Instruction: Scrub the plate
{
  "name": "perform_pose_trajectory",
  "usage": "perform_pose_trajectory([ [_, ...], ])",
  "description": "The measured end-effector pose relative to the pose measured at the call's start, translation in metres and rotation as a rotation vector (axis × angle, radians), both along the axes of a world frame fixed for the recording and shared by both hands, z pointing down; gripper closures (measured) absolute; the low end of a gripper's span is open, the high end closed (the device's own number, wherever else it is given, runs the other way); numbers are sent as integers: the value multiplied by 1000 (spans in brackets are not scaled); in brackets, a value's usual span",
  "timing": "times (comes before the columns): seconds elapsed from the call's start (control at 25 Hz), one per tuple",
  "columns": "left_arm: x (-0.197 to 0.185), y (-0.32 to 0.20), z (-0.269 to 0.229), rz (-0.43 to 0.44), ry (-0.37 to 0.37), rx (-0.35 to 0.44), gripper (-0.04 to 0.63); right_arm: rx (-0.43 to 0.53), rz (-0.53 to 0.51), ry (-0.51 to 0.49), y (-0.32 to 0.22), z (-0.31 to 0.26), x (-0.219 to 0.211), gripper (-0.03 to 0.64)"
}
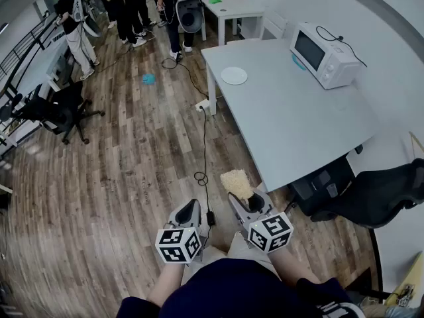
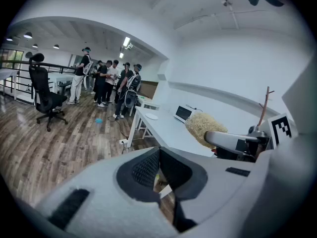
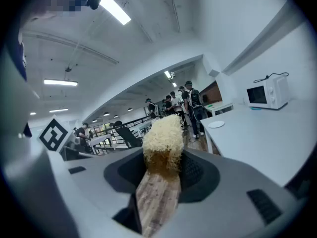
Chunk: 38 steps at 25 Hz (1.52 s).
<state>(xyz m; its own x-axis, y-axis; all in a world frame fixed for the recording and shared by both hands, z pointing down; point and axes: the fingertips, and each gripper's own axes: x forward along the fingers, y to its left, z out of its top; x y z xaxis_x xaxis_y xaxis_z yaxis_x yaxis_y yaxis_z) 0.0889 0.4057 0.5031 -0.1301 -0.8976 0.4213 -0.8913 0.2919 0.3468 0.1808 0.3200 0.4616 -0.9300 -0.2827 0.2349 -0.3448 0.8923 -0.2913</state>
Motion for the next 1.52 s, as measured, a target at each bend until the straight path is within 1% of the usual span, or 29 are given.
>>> perform_pose_trajectory([
  [0.2,37,-22,-8,7,-2,19,577,47,25,10,-28,-15,48,439],
  [0.32,57,-36,-9,-3,-8,22,577,48,20,7,-42,-16,71,439],
  [0.56,84,-59,-7,-24,-19,18,577,45,-9,-4,-63,-10,96,439],
  [0.76,89,-69,-8,-66,-16,21,577,49,-56,-23,-75,-12,100,439],
  [0.92,90,-73,-6,-98,-8,14,577,22,-106,-49,-80,-13,99,439],
  [1.12,89,-74,-1,-99,-15,-16,577,6,-117,-63,-84,-11,92,437],
  [1.28,83,-80,4,-99,-6,-33,577,-4,-136,-60,-85,-6,83,437],
  [1.4,74,-93,6,-95,6,-30,577,1,-139,-53,-93,-4,77,437],
  [1.52,63,-110,9,-80,2,-19,577,3,-128,-46,-107,1,69,437],
])
